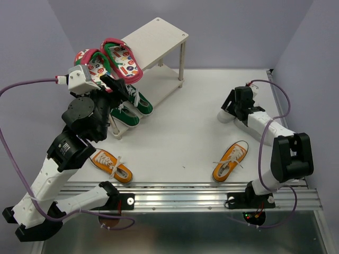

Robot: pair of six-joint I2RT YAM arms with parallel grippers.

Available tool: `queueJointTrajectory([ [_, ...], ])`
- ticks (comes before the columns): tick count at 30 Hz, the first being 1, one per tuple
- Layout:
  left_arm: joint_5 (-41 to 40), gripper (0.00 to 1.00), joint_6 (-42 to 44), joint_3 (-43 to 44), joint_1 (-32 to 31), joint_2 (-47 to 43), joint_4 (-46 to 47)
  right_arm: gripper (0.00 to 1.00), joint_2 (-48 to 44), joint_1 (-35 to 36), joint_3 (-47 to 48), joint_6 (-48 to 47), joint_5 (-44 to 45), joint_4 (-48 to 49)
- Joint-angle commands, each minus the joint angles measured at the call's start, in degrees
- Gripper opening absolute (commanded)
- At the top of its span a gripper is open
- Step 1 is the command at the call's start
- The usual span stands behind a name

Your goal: Place and organize the shoes onto the shoe shelf

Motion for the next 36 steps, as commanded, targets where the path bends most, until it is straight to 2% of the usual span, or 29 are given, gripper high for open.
queueJointTrajectory([
  [1, -0.32, 0.82, 0.94, 2.59, 0.13, -0.73, 2.35, 0.74, 3.05, -0.47, 4.95, -2.04, -1.59, 5.04],
  [13, 0.03, 0.82, 0.59, 2.59, 0.13, -0.47, 2.44, 0.67, 12.74, -0.47, 10.84, -3.80, -4.14, 4.78],
  [15, -0.06, 0.82, 0.50, 2.42, 0.13, -0.46, 2.52, 0.58, 13.00, -0.47, 11.28, -4.14, -7.21, 4.25],
  [16, 0.03, 0.82, 0.41, 2.42, 0.13, -0.47, 2.61, 0.48, 12.83, -0.47, 11.54, -4.41, -7.74, 3.90],
  [19, 0.47, 0.82, 0.50, 2.42, 0.13, -0.11, 2.79, 0.24, 12.74, 0.93, 13.47, -6.51, -7.92, 1.09],
  [20, 0.56, 0.82, 0.41, 2.51, 0.13, -0.03, 2.79, 0.08, 12.56, 2.16, 14.09, -7.13, -7.40, 0.21],
  [21, 0.73, 0.82, 0.33, 2.51, 0.13, 0.15, 2.87, 0.03, 12.30, 2.95, 14.44, -7.92, -7.22, -0.84],
  [26, 0.73, 0.82, 0.24, 2.77, 0.22, 0.50, 3.14, 0.01, 8.71, 9.80, 15.85, -15.30, -8.97, -2.34],
  [30, 1.00, 0.82, -0.29, 2.77, 0.13, 0.50, 3.23, 0.01, 7.20, 17.27, 16.12, -19.00, -7.13, -6.11],
  [36, 1.08, 0.82, -0.64, 2.59, 0.13, 0.41, 3.66, 0.01, 2.37, 25.54, 11.38, -27.35, -11.26, -8.66],
])
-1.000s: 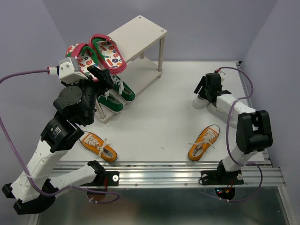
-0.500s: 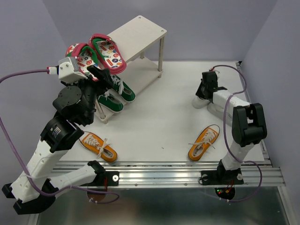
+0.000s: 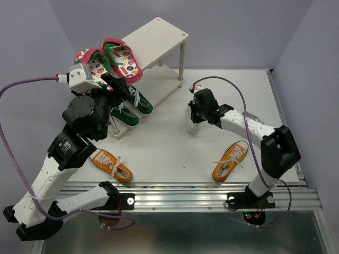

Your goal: Place and organize the shoes onto the shoe shelf

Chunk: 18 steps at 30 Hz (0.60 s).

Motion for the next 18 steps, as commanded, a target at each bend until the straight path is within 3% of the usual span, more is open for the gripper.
queueJointTrajectory([
  [1, 0.06, 0.82, -0.23, 1.83, 0.07, -0.31, 3.38, 0.01, -6.09, 3.77, -0.67, -7.85, -2.17, -2.18],
  [5, 0.58, 0.82, -0.23, 1.92, 0.07, 0.40, 3.82, 0.01, -7.06, 5.45, -3.13, -7.60, -2.88, -5.43],
  [6, 0.85, 0.82, -0.23, 2.00, 0.07, 0.57, 3.82, 0.06, -7.15, 5.45, -3.40, -7.07, -1.83, -6.05],
  [7, 0.94, 0.82, -0.14, 2.00, 0.07, 0.83, 3.91, 0.12, -6.97, 5.45, -3.75, -6.46, -0.43, -7.10],
  [8, 1.02, 0.82, -0.14, 2.00, 0.07, 1.01, 4.00, 0.34, -7.15, 5.45, -4.36, -5.49, 0.89, -7.28],
  [10, 1.29, 0.82, -0.14, 2.09, 0.07, 1.19, 4.17, 0.54, -7.59, 5.45, -5.41, -4.18, 4.32, -7.46],
  [14, 1.38, 0.82, -0.14, 2.18, 0.07, 1.01, 4.17, 0.66, -9.52, 5.45, -5.34, -2.15, 8.19, -7.46],
  [18, 1.11, 0.82, -0.23, 2.01, 0.07, 0.57, 3.91, 0.68, -13.11, 5.45, -5.25, 0.22, 10.74, -6.94],
])
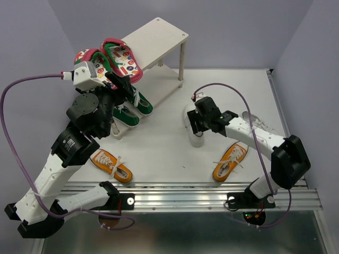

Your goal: Place and organize the shoes onto the shoe shelf

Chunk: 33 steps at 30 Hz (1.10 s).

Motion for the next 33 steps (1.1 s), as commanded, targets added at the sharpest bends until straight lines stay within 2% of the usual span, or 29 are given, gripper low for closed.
queueJointTrajectory([
  [1, -0.39, 0.82, 0.04, 1.92, 0.05, -1.00, 2.66, 0.68, -5.98, -0.21, 0.46, 3.76, 5.67, 1.66],
  [4, -0.66, 0.82, 0.04, 1.74, 0.05, -1.61, 2.58, 0.68, -8.26, -0.21, -0.68, 7.10, 8.58, 1.92],
  [11, -1.01, 0.82, 0.21, 0.95, 0.05, -2.85, 2.66, 0.66, -8.10, -7.50, -6.39, 14.57, -0.90, 3.24],
  [16, -0.92, 0.82, 0.04, 0.42, 0.05, -3.90, 2.40, 0.65, -4.14, -8.03, -7.80, 17.92, -4.95, 4.91],
  [19, -1.36, 0.82, 0.04, 0.42, 0.05, -4.60, 2.05, 0.61, -1.94, -8.03, -8.42, 18.28, -7.84, 6.92],
  [22, -1.71, 0.82, -0.05, 0.16, 0.05, -5.22, 2.05, 0.52, -0.36, -8.03, -8.51, 17.76, -11.80, 9.30],
  [24, -1.63, 0.82, -0.14, 0.07, 0.05, -5.48, 1.87, 0.41, 0.08, -8.03, -8.07, 16.96, -15.40, 10.18],
  [25, -1.63, 0.81, -0.14, 0.16, 0.05, -5.48, 1.79, 0.33, 0.17, -8.03, -7.20, 16.52, -15.76, 10.10],
  [26, -1.71, 0.82, -0.14, 0.16, 0.05, -5.48, 1.78, 0.14, 0.00, -8.03, -6.58, 15.56, -15.42, 9.66],
  [27, -1.80, 0.82, -0.14, 0.33, 0.05, -5.57, 1.52, 0.05, -0.44, -8.03, -6.05, 15.29, -14.46, 9.05],
  [28, -1.89, 0.82, -0.05, 0.60, 0.05, -5.57, 1.43, 0.01, -0.88, -8.03, -5.18, 14.94, -12.27, 7.74],
  [31, -2.07, 0.82, 0.12, 0.69, 0.05, -5.57, 1.43, 0.01, -3.95, -8.03, -4.03, 12.66, -6.82, 5.71],
  [33, -2.15, 0.82, 0.30, 0.77, 0.05, -5.49, 1.61, 0.01, -6.49, -8.03, -2.89, 9.76, -7.32, 5.18],
])
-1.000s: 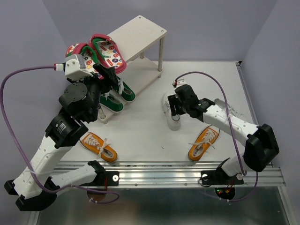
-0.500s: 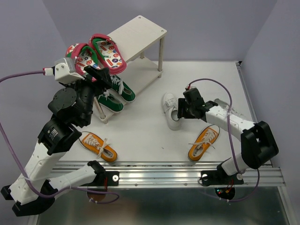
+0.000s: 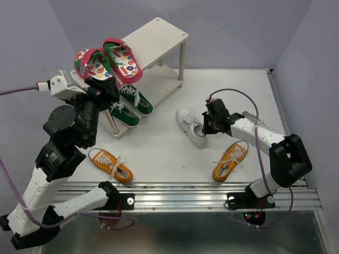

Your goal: Place and organize the shoes onto the shoe shelf

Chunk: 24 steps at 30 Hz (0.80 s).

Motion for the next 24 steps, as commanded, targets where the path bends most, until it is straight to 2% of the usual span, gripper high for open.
queueJointTrajectory([
  [1, -0.84, 0.82, 0.41, 0.95, 0.05, 0.00, 1.63, 0.01, -6.79, 0.17, 4.90, -5.32, 1.26, 1.09],
  [6, 0.04, 0.82, 0.59, 1.92, 0.05, 0.62, 2.16, 0.01, -8.82, 0.17, 9.72, -8.58, -0.59, 1.96],
  [13, 0.04, 0.82, 0.32, 2.27, 0.05, 0.97, 1.72, 0.01, -4.34, 0.17, 17.45, -9.82, -2.52, 9.41],
  [24, -0.84, 0.81, -0.12, 3.76, 0.05, 1.58, 0.58, 0.01, 16.99, 1.92, 38.71, -10.35, -6.74, 14.44],
])
